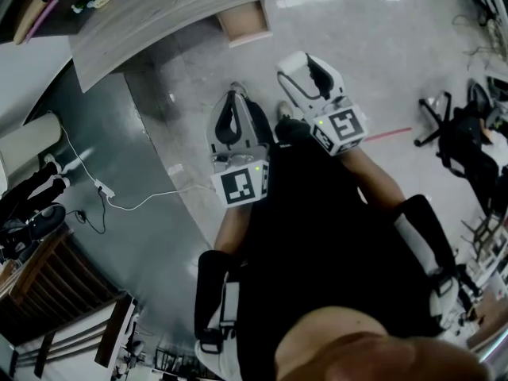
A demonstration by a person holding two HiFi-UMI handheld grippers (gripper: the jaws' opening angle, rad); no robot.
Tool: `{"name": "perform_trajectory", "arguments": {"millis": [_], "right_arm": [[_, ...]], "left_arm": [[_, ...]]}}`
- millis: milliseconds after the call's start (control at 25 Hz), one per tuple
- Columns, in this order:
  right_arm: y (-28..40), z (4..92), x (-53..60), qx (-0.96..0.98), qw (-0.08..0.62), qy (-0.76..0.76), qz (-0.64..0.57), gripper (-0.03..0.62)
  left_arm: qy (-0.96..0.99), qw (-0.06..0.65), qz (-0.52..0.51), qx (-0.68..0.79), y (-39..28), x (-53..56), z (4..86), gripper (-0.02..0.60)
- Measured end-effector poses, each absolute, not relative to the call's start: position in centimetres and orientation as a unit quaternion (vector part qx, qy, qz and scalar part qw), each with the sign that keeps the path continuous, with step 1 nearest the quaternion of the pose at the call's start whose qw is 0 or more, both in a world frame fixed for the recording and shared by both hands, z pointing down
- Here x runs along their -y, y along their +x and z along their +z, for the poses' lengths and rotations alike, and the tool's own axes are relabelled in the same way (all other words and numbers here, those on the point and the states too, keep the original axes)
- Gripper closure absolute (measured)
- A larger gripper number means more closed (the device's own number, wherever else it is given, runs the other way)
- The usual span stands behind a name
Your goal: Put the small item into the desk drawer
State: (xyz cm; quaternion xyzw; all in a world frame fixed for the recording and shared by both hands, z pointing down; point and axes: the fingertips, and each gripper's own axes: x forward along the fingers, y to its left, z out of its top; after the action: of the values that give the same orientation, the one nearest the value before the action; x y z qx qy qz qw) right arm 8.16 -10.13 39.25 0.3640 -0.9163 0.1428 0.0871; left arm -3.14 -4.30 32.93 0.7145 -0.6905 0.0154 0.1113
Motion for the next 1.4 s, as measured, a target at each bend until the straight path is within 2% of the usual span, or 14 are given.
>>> {"name": "perform_trajectory", "arguments": {"millis": [600, 920, 1120, 1400], "right_arm": [[2.2, 43.8, 17.3, 0.895, 0.110, 0.395, 0.177, 0.332], [-0.5, 50.4, 20.8, 0.875, 0.141, 0.417, 0.200, 0.332], [-0.7, 55.8, 22.4, 0.857, 0.190, 0.426, 0.220, 0.332], [-1.7, 61.9, 24.6, 0.839, 0.222, 0.437, 0.237, 0.332]], "left_arm": [[0.731, 0.125, 0.017, 0.671, -8.6, 10.9, 33.9, 0.591], [0.731, 0.145, 0.022, 0.666, -11.2, 12.9, 36.2, 0.591], [0.733, 0.153, 0.024, 0.662, -11.9, 14.2, 36.9, 0.591], [0.739, 0.158, 0.019, 0.654, -12.6, 15.2, 37.8, 0.591]]}}
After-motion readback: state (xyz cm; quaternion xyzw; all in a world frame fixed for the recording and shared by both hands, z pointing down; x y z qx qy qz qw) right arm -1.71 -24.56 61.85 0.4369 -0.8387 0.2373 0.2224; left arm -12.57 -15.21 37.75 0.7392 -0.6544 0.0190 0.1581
